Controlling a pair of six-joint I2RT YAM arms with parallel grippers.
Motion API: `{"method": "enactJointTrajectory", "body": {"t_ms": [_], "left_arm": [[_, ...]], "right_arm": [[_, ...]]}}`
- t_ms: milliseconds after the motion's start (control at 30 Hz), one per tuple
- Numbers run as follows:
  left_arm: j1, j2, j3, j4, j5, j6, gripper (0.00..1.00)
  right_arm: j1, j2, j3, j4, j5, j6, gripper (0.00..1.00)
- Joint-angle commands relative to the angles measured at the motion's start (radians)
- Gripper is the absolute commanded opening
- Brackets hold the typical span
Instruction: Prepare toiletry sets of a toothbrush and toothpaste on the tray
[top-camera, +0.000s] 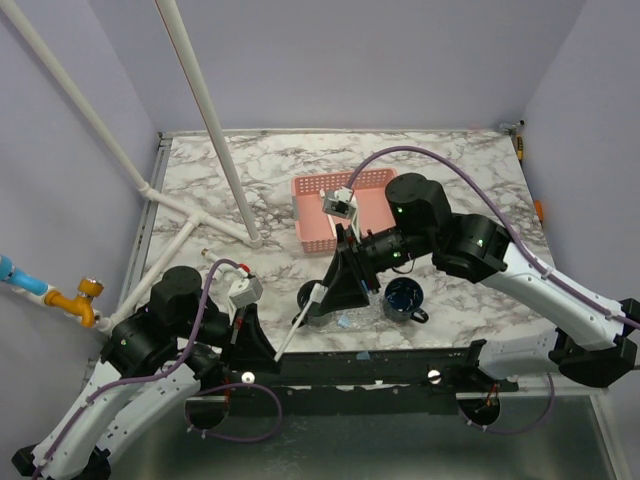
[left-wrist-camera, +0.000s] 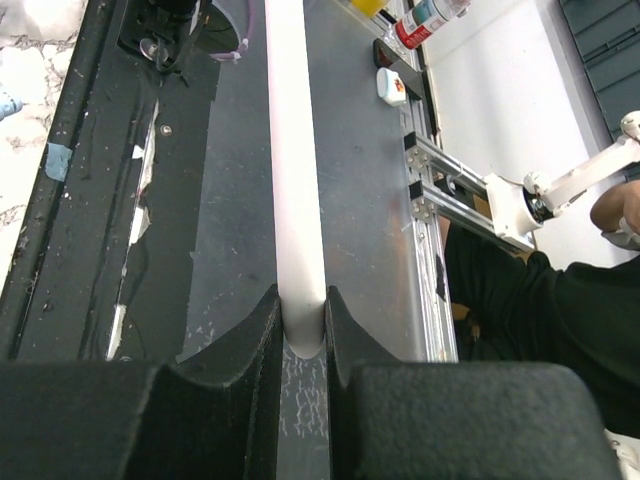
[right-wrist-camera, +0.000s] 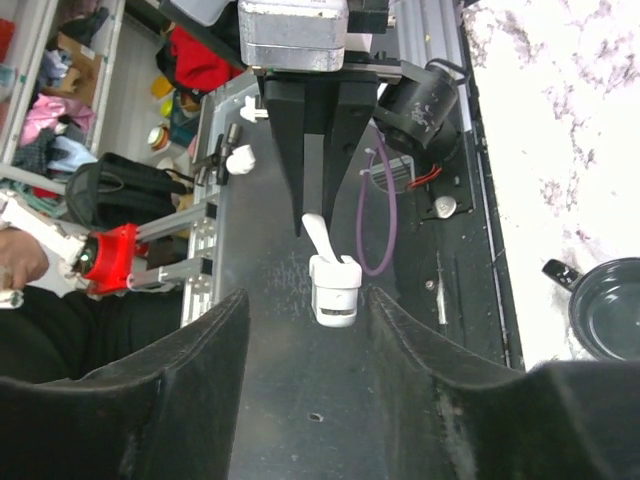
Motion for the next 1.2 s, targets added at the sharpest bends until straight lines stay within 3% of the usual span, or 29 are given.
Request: {"method": "enactJointTrajectory", "body": {"t_ms": [0, 200, 367, 433, 533, 1000, 1167], "left_arm": [[-0.007, -0.003, 0.014, -0.007, 0.013, 0.024, 0.0], [-0.012, 0.003, 0.013, -0.005, 0.015, 0.024, 0.0], [-0.015, -0.003, 0.01, -0.007, 0.01, 0.024, 0.0], [-0.016, 0.0, 0.01, -0.008, 0.01, 0.024, 0.0], [-0.017, 0.001, 0.008, -0.007, 0.01, 0.024, 0.0], [-0.023, 0.017, 0.019, -0.017, -0.02, 0.035, 0.0], [-0.024, 0.018, 0.026, -0.032, -0.067, 0.047, 0.24]], "right_arm": [[0.004, 0.021, 0.003, 0.039, -0.071, 0.014, 0.49], [0.003, 0.038, 0.005, 0.056, -0.079, 0.018, 0.45], [0.004, 0.044, 0.002, 0.064, -0.083, 0.017, 0.33], [0.003, 0.046, 0.0, 0.07, -0.081, 0.02, 0.24], [0.003, 0.047, -0.001, 0.082, -0.077, 0.024, 0.02], [0.004, 0.018, -0.055, 0.148, -0.058, 0.061, 0.0], [0.003, 0.013, -0.043, 0.094, -0.025, 0.034, 0.0]]}}
